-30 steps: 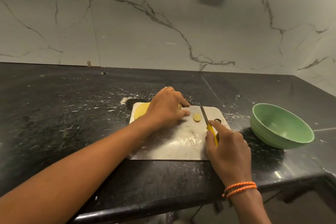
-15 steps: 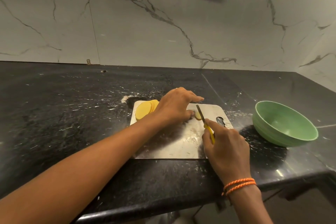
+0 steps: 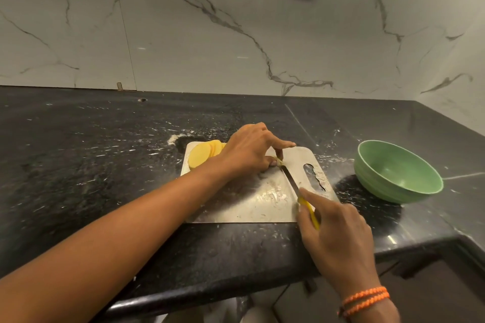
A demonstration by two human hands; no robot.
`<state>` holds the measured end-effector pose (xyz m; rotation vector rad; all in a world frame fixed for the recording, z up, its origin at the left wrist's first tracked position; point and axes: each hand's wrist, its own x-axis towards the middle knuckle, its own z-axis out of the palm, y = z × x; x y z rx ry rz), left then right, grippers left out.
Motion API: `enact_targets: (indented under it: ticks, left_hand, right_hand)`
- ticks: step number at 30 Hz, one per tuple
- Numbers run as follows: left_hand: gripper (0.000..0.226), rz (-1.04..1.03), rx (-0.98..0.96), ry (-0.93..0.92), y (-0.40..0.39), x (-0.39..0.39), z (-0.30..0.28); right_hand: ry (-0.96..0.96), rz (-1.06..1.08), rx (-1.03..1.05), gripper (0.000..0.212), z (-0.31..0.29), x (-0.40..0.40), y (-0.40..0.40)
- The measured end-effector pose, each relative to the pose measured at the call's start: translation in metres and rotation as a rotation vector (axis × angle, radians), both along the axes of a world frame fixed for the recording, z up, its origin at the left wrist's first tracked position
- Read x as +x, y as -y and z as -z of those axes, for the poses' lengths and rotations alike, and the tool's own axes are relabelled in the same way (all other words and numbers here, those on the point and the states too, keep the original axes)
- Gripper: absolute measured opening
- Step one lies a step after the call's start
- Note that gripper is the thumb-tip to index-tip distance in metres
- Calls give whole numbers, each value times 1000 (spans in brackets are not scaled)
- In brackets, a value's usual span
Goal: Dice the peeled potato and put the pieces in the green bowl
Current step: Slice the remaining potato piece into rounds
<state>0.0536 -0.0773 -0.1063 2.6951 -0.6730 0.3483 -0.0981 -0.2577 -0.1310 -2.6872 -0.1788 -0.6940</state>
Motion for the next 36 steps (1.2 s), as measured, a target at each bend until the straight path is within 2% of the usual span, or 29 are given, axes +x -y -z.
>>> enact_targets:
  ticks: [5, 9, 12, 18, 20, 24, 29, 33, 36]
  left_hand:
    - [39, -10, -90, 6, -2, -10, -1]
    - [18, -31, -172, 0, 1, -21, 0]
    - [11, -79, -163, 9, 4, -22, -7]
    - [14, 37, 41, -322, -39, -22, -42]
    - [13, 68, 43, -418, -53, -21, -50]
    - [8, 44, -104, -330, -56, -12, -47]
    - [33, 4, 154, -164, -44, 2, -23]
    - [57, 10, 157, -258, -47, 6, -22]
    - [67, -3, 58, -327, -51, 8, -22]
  right_hand:
    - [46, 53, 173, 37, 2, 3, 11]
    - [42, 90, 171, 36, 0, 24, 4]
    - [64, 95, 175, 34, -3, 36, -5]
    - [53, 82, 171, 28, -3, 45, -5]
    - [56, 71, 176, 30, -2, 46, -5]
    - [57, 74, 176, 33, -3, 47, -8]
    - [41, 81, 169, 35, -4, 48, -8]
    - [38, 67, 167, 35, -3, 49, -8]
    - [31, 65, 185, 35, -3, 49, -7]
